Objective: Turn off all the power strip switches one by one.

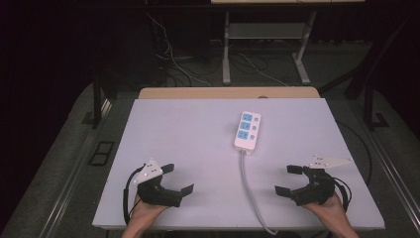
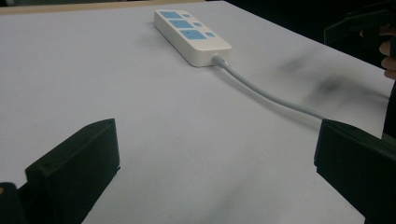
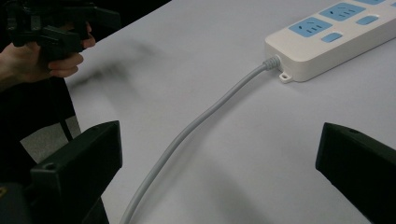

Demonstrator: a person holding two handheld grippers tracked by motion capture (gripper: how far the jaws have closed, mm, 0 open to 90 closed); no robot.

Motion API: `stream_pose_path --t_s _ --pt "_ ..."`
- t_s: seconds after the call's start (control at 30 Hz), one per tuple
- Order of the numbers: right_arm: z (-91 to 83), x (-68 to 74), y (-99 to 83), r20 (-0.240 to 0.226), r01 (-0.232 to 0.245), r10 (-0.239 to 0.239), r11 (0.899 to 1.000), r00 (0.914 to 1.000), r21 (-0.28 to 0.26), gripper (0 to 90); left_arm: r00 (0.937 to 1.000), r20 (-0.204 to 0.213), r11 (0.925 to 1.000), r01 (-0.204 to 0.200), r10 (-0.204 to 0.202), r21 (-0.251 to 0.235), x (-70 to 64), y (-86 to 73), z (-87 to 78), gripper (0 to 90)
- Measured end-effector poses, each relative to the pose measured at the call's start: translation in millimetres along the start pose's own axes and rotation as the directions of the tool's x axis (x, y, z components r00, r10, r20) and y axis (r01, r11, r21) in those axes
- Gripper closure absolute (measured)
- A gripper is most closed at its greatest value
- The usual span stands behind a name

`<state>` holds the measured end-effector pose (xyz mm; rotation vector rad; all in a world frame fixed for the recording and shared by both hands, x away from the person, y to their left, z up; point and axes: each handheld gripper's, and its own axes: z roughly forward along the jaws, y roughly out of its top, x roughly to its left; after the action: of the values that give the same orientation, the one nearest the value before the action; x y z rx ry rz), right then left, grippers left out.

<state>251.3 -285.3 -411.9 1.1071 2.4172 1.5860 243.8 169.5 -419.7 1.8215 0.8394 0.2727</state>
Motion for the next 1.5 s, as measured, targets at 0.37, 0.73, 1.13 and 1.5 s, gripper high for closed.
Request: stream_pose_path --t_s 0.37,0.73,1.13,1.5 --pt "-0.3 -0.5 -0.5 -0.003 -0.009 0.009 1.000 1.0000 0.005 0.3 1.0000 0.005 0.9999 -0.008 0.008 0.014 -0.5 -0.1 3.3 0.0" --pt "-0.5 -1.4 -1.6 -0.007 -0.020 0.020 1.000 0.9998 0.023 0.3 0.9998 0.010 0.9995 -0.015 0.015 0.029 -0.1 0.4 6.0 0.0" --pt "-1.4 -2.2 -0.2 -0.008 -0.021 0.021 0.999 0.9997 0.050 0.3 0.9999 0.007 0.9992 -0.016 0.015 0.037 0.4 -0.7 6.8 0.0" --pt "1.1 -2.4 6.7 -0.007 -0.008 0.009 0.997 0.9999 0.077 0.4 0.9999 0.010 0.9992 -0.013 0.013 0.038 0.2 -1.8 7.8 0.0"
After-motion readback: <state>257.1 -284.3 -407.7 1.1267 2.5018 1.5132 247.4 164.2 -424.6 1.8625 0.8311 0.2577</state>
